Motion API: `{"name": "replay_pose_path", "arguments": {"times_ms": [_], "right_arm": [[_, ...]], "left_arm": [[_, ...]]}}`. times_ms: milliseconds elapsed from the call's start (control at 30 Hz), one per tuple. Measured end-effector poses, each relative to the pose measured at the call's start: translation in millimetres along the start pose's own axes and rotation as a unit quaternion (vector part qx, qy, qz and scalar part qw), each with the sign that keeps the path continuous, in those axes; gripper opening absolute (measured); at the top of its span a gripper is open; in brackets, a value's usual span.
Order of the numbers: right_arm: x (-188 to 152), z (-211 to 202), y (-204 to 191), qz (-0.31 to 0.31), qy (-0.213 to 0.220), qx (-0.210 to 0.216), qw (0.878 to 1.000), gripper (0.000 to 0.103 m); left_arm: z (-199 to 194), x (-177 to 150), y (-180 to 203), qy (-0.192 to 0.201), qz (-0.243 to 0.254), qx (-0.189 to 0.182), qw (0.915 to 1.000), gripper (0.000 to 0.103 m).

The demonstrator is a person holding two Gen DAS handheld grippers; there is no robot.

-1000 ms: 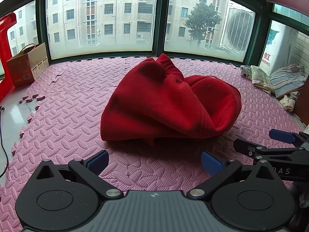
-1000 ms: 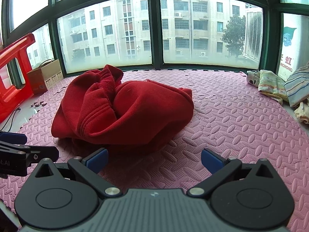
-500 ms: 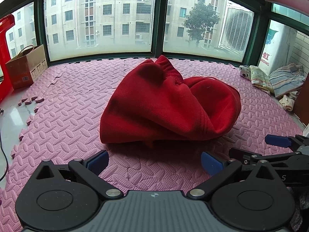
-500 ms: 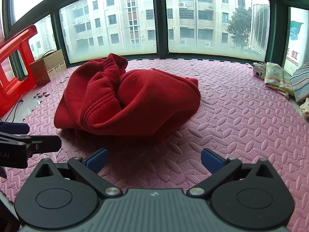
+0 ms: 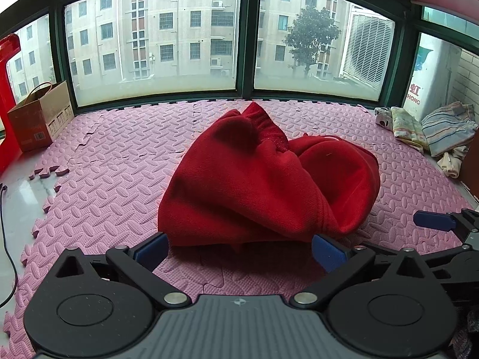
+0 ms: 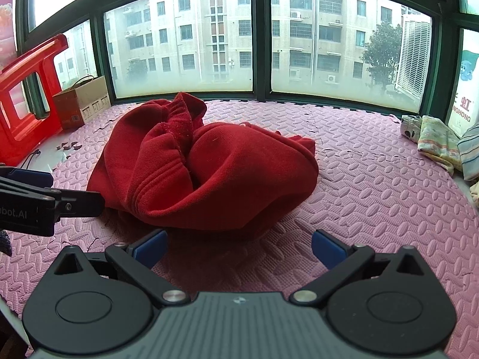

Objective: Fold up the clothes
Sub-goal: 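Move both grippers toward the crumpled red hoodie, then grasp the red hoodie with the left gripper while the right gripper grasps it too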

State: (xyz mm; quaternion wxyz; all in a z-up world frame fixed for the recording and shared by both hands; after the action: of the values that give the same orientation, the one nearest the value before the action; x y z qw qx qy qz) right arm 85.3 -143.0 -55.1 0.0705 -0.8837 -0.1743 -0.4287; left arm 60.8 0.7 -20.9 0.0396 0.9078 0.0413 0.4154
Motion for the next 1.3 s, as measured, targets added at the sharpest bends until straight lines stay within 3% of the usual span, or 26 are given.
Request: {"name": "replay_pose_path", "arguments": {"times_ms": [400,667,1000,1133,1233,1300], "right_arm": [[38.6,12.6,8.1,-0.025,0.023,0.008,0.999,0.102],[65.4,29.1,13.6,-0.045,0.034,0.019,0.998,0.092],[84.1,54.4,6.7,-0.080,0.027,0.050,0.995,0.076],[84.0,66.3,1.3,-0.100,0.014,0.061,0.993,0.069],[81.7,72.7,-0.7,-0.111,0.005,0.063,0.992,0.059],[79.3,73.8,0.5,-0.108,0.000,0.065,0.992,0.051]], "left_arm": [[17.5,47.4,5.0,0.023,0.013,0.006,0.9996,0.103],[45.3,92.4,17.9,0.039,0.035,0.014,0.9985,0.102],[103.4,125.7,24.0,0.008,0.048,0.037,0.9981,0.095],[124.8,125.9,21.6,-0.023,0.049,0.040,0.9977,0.084],[136.0,121.6,18.2,-0.050,0.042,0.031,0.9974,0.066],[139.9,117.7,15.3,-0.065,0.036,0.021,0.9970,0.043]]}}
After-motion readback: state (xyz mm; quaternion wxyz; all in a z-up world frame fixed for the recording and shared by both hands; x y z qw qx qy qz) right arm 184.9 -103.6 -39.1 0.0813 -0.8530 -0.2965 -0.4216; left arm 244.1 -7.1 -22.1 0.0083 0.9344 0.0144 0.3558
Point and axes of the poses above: each gripper's, at about its wrist camera, not at the fingertips, and z roughly the way its jaws point, y to its right, x to its top, the point moved 5 cm from there along z, roughly the way its jaws point, and after that the axes turned 5 degrees about -z, right-handed, at the moved point
